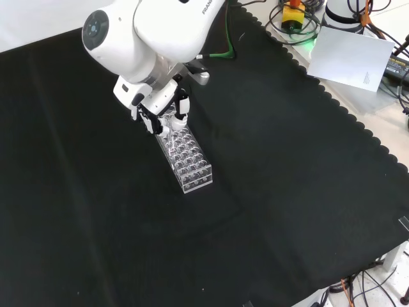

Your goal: Pick up the test tube.

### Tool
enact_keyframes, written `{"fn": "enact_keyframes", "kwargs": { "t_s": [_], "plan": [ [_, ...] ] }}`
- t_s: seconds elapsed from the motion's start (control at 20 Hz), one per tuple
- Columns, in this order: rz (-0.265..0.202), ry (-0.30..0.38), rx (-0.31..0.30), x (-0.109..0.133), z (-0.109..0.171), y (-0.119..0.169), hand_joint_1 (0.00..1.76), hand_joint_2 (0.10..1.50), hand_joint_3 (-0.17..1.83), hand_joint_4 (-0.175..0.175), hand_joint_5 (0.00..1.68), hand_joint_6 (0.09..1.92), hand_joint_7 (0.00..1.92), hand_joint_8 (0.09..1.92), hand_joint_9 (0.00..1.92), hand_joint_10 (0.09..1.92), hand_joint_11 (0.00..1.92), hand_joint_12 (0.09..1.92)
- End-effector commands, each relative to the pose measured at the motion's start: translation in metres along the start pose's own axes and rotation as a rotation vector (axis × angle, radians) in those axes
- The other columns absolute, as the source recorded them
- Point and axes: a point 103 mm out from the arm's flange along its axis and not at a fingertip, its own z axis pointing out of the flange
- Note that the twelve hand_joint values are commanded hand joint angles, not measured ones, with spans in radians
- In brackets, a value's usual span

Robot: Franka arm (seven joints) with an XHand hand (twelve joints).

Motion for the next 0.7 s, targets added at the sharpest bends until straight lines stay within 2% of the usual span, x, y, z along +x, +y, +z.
{"fn": "enact_keyframes", "kwargs": {
  "t_s": [0.05,0.3,0.7],
  "plan": [
    [0.004,0.01,-0.088,0.005,-0.013,0.001,1.42,0.68,0.57,-0.175,1.24,0.65,1.33,0.81,1.3,0.37,0.79,1.22],
    [-0.002,0.012,-0.078,0.006,-0.018,0.005,1.43,0.63,0.63,-0.175,1.3,0.56,1.37,0.75,1.4,0.2,0.81,1.21],
    [-0.004,0.004,-0.085,0.005,-0.024,0.006,1.43,0.61,0.66,-0.175,1.31,0.56,1.37,0.76,1.43,0.17,0.81,1.21]
  ]
}}
